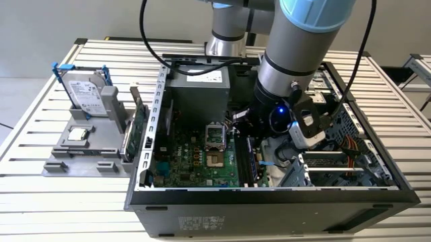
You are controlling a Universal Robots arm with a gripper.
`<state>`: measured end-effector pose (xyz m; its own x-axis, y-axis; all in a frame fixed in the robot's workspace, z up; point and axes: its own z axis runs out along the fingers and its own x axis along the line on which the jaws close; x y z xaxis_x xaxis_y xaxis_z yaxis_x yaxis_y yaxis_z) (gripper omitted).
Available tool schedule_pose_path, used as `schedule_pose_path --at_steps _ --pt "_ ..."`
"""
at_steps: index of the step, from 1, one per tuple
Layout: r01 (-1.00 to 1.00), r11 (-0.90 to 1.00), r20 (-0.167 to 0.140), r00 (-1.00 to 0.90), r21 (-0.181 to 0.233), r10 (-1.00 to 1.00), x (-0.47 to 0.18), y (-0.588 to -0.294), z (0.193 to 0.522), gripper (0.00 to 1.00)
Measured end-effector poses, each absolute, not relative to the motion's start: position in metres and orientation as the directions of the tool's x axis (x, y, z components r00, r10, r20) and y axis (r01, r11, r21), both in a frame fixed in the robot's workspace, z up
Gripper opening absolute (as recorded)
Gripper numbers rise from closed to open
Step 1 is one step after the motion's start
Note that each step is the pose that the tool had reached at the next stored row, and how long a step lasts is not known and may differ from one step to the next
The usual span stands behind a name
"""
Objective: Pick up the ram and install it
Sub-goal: 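Insert the ram into the slot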
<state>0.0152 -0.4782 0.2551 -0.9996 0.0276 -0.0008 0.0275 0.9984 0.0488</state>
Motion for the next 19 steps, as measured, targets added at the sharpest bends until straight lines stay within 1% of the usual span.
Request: schedule_pose_path --at_steps 11,19 --pt "0.026 0.998 0.000 -1.000 0.050 0.026 0.0147 -0.4787 0.2570 0.00" --pt "-0.111 0.993 0.000 -0.994 0.050 -0.111 0.0145 -0.4786 0.2513 0.00"
